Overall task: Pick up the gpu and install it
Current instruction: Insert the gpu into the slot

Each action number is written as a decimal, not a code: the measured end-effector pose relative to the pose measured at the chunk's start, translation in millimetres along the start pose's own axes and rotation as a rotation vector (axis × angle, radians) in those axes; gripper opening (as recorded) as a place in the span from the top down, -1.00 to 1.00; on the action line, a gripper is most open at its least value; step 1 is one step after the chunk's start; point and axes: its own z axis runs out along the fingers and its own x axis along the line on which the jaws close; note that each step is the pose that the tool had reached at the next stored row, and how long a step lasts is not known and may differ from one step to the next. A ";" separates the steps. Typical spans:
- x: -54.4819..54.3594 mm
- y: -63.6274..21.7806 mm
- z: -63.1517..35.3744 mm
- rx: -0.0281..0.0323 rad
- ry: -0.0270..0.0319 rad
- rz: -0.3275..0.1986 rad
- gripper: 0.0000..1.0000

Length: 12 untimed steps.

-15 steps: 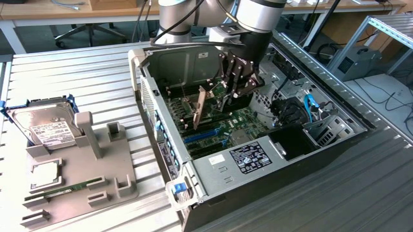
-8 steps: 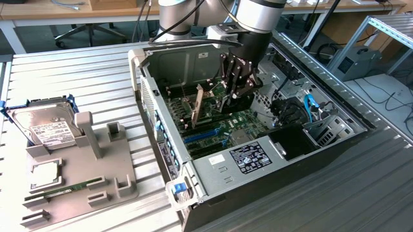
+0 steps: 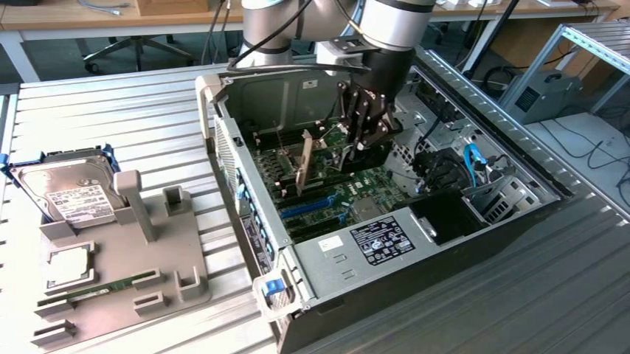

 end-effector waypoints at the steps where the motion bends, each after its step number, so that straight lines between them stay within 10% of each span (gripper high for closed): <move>1: -0.1 0.0 0.2 0.0075 -0.0004 0.001 0.48; 5: 0.1 0.0 -0.1 0.0081 -0.0048 0.000 0.48; 6: 0.0 0.0 0.1 0.0084 -0.0401 -0.001 0.48; 8: 0.0 0.1 0.1 0.0088 -0.0844 -0.002 0.48; 9: 0.0 0.2 0.1 0.0092 -0.1283 -0.004 0.48; 10: 0.0 0.2 0.1 0.0093 -0.1453 -0.005 0.48; 11: 0.1 0.3 0.2 0.0094 -0.1453 -0.005 0.48; 12: 0.1 0.4 0.5 0.0231 -0.1453 -0.004 0.48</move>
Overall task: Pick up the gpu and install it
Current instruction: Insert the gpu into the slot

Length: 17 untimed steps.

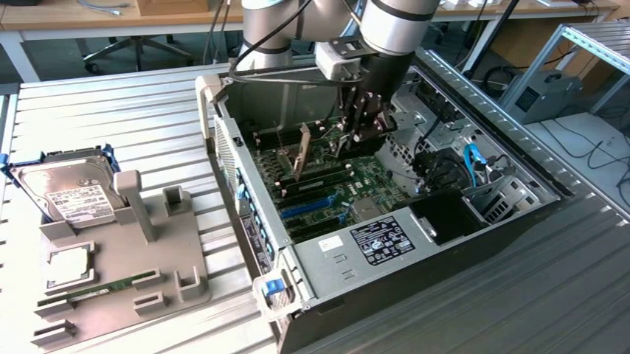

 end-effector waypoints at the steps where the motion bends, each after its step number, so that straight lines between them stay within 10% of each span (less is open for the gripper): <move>1: 0.0 -0.1 0.3 0.0339 0.0003 -0.002 0.48; 2: -0.1 0.0 0.1 0.0344 0.0138 -0.001 0.48; 3: 0.0 -0.1 0.3 0.0339 0.0729 -0.001 0.48; 17: 1.1 2.6 1.6 0.0339 0.0736 -0.001 0.48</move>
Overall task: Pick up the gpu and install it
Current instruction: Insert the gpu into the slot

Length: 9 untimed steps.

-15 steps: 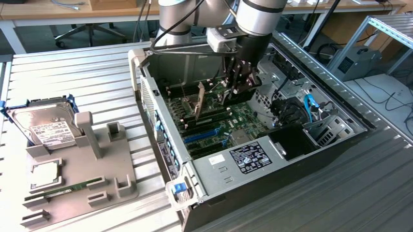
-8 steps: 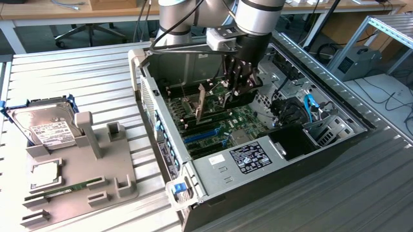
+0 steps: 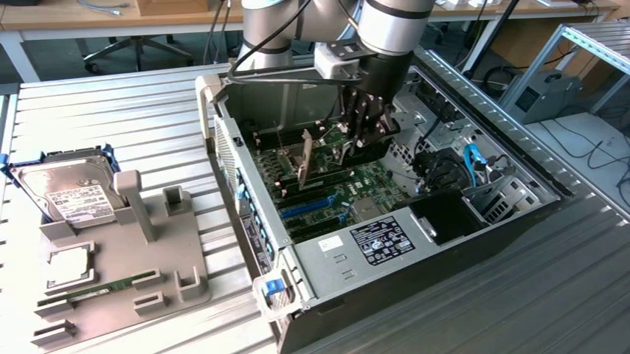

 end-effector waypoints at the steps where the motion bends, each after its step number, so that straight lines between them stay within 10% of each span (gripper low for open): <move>1: 0.0 0.3 0.2 0.0000 0.0000 0.000 0.48; 9: 0.0 2.0 1.0 0.0000 0.0001 0.000 0.48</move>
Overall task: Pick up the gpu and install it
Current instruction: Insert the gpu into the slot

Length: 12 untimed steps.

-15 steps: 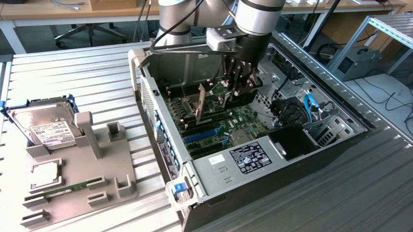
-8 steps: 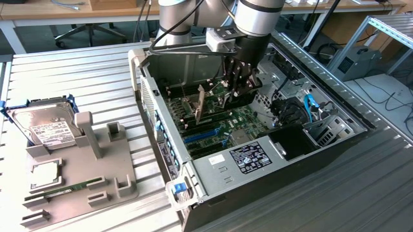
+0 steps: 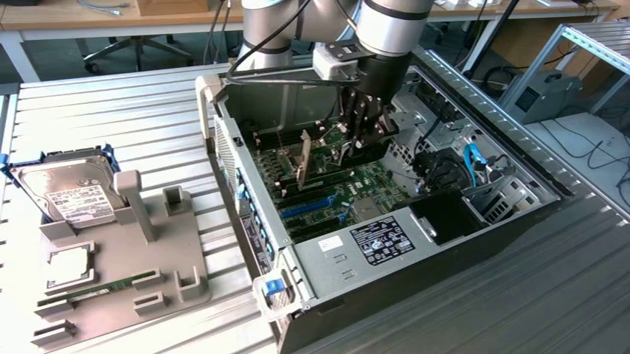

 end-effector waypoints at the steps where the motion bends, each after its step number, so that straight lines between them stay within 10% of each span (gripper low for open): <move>1: 0.0 0.2 0.2 0.0000 0.0000 0.000 0.48; 12: 0.0 2.3 1.1 0.0000 0.0004 0.000 0.48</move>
